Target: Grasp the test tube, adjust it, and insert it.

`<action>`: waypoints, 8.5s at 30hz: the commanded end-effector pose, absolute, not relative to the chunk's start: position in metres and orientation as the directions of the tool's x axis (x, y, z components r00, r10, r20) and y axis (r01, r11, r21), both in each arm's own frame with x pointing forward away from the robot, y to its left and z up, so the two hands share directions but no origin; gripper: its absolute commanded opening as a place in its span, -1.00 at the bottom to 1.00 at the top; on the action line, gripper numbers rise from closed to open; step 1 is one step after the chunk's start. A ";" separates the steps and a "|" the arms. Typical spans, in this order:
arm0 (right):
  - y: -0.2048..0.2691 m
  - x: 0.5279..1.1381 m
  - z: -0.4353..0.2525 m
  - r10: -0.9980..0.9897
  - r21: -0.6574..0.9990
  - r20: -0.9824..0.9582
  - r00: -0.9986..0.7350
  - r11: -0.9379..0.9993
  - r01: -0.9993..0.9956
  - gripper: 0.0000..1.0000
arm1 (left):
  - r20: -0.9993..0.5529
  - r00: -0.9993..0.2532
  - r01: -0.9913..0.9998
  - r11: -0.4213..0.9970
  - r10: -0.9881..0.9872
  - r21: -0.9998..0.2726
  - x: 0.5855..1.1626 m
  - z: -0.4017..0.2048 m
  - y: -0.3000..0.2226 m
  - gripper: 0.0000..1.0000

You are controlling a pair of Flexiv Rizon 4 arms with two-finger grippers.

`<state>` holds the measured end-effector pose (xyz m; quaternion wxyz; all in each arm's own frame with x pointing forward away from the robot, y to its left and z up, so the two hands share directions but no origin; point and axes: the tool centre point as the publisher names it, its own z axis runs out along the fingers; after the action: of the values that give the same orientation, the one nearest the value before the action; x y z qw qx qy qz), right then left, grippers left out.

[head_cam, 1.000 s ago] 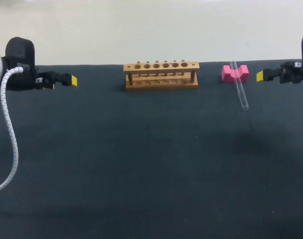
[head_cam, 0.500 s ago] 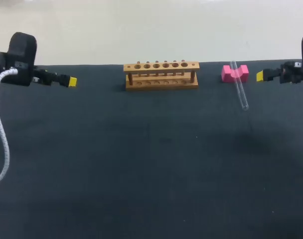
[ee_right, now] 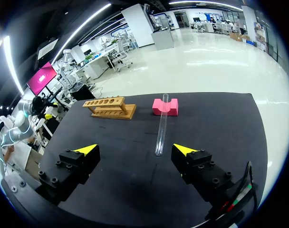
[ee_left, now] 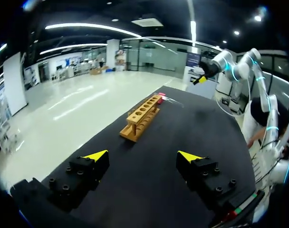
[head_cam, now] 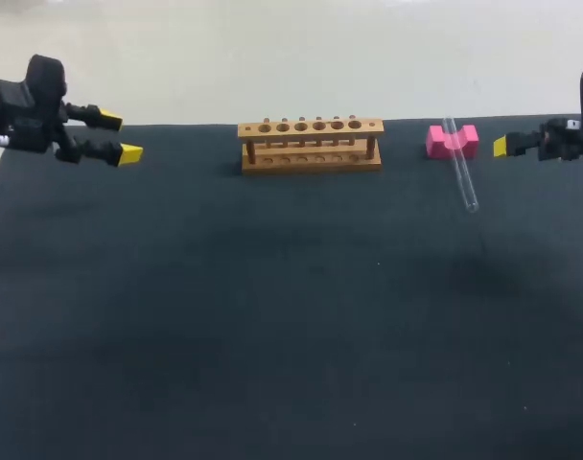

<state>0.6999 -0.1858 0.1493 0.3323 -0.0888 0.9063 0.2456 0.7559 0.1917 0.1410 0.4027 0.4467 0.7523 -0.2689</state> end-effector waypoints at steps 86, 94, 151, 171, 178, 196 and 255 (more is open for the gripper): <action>-0.185 0.699 0.150 0.002 0.383 -0.646 -0.763 0.866 -0.321 1.00 | -0.943 -0.017 0.974 0.219 0.333 0.060 0.817 0.102 0.153 -1.00; -0.185 0.699 0.150 0.002 0.383 -0.646 -0.763 0.866 -0.321 1.00 | -0.943 -0.017 0.974 0.219 0.333 0.060 0.817 0.102 0.153 1.00; -0.168 0.780 0.086 0.045 -0.084 -0.771 -0.635 0.981 0.172 1.00 | -0.943 -0.017 0.974 0.219 0.333 0.060 0.817 0.102 0.153 1.00; -0.167 0.796 0.079 0.087 -0.045 -0.814 -0.574 0.976 0.212 1.00 | -0.943 -0.017 0.974 0.219 0.333 0.060 0.817 0.102 0.153 1.00; -0.164 0.813 0.069 0.085 0.002 -0.835 -0.543 0.988 0.152 1.00 | -0.943 -0.017 0.974 0.219 0.333 0.060 0.817 0.102 0.153 1.00; -0.152 0.828 0.046 0.041 0.039 -0.811 -0.583 0.999 0.017 1.00 | -0.943 -0.017 0.974 0.219 0.333 0.060 0.817 0.102 0.153 1.00; -0.167 0.861 -0.009 0.008 0.096 -0.775 -0.632 0.990 -0.105 0.04 | -0.943 -0.017 0.974 0.219 0.333 0.060 0.817 0.102 0.153 1.00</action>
<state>0.8591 -0.1660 -0.0080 0.4289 -0.0262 0.9007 0.0633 0.8167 0.1530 0.1026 0.4661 0.5219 0.6269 -0.3427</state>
